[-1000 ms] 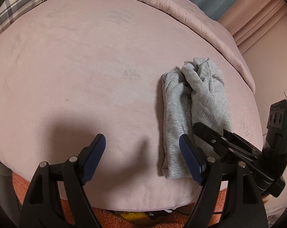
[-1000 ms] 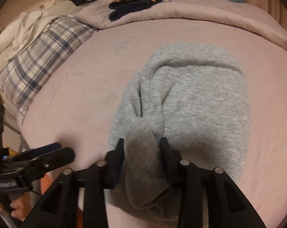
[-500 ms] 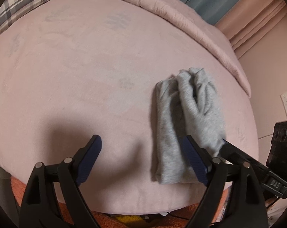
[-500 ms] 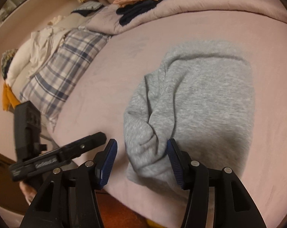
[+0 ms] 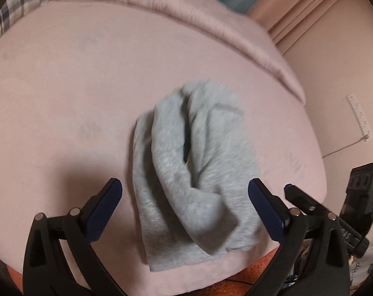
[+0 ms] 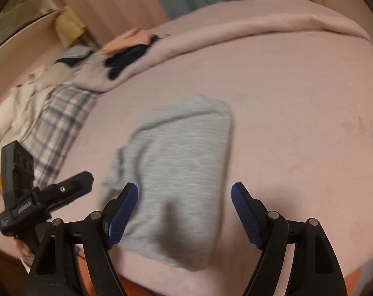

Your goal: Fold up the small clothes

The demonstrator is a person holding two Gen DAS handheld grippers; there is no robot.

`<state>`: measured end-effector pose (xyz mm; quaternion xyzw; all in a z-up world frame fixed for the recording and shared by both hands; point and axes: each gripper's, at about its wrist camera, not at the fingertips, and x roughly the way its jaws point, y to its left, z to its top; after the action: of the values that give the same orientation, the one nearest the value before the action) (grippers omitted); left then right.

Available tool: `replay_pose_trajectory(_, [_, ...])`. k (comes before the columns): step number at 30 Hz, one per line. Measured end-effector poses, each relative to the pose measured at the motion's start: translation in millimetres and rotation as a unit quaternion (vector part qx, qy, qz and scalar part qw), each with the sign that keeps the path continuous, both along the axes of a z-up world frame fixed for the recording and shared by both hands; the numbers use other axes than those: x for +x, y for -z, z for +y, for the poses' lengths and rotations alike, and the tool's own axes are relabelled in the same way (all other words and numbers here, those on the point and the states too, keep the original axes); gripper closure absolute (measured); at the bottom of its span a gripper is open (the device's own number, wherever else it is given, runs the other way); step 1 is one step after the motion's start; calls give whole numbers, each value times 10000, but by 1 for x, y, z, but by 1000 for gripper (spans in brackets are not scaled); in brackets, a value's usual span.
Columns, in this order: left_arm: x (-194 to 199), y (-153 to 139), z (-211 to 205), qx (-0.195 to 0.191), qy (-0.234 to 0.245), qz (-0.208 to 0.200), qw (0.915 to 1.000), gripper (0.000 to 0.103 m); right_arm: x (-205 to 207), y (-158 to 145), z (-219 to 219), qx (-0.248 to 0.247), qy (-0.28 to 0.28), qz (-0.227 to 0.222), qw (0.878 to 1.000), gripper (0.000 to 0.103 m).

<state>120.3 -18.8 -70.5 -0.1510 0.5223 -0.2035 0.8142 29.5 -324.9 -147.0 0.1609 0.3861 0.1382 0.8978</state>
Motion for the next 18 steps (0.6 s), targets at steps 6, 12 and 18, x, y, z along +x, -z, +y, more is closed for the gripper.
replay_pose_trajectory(6, [10, 58, -5, -237, 71, 881, 9958, 1, 22, 35, -3, 293, -60, 540, 9981, 25])
replay_pose_trajectory(12, [13, 72, -6, -765, 148, 961, 9923, 2, 44, 64, 5, 796, -247, 960, 9919, 25])
replay_pose_trajectory(18, [18, 69, -18, -1015, 181, 883, 9907, 43, 60, 80, 11, 1593, -492, 1136, 9794, 37])
